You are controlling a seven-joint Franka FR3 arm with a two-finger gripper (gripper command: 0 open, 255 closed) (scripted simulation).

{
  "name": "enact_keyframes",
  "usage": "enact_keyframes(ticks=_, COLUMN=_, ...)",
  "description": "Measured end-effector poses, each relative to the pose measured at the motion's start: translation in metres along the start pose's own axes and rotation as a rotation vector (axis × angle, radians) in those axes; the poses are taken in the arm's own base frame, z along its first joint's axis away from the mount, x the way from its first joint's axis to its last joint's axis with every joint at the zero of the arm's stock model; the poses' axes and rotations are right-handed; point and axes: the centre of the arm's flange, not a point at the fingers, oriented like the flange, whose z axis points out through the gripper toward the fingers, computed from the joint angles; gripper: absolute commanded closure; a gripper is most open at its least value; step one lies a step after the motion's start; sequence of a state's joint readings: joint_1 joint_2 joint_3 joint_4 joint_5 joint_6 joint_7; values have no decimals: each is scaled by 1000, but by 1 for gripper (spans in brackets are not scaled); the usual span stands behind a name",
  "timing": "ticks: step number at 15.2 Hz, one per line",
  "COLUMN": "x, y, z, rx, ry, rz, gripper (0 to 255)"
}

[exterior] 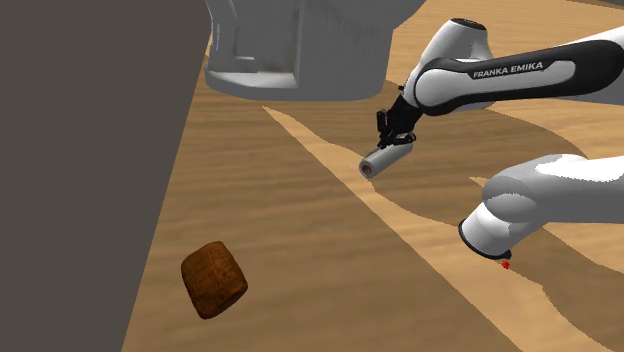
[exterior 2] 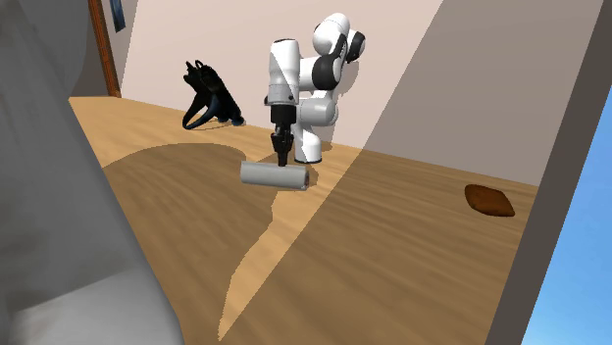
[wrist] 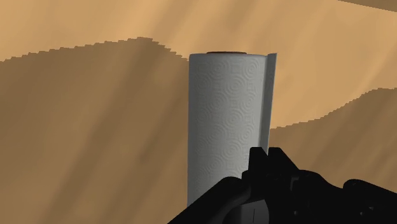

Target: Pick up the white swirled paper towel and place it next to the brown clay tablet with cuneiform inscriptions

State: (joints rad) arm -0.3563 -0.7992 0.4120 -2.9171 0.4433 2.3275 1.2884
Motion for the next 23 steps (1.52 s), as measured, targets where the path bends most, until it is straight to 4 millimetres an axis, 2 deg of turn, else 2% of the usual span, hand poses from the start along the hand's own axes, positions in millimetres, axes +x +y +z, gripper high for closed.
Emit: enact_keyframes(ticks=23, x=-3, y=-25, z=-116, rx=0, ry=0, rz=0, gripper=255)
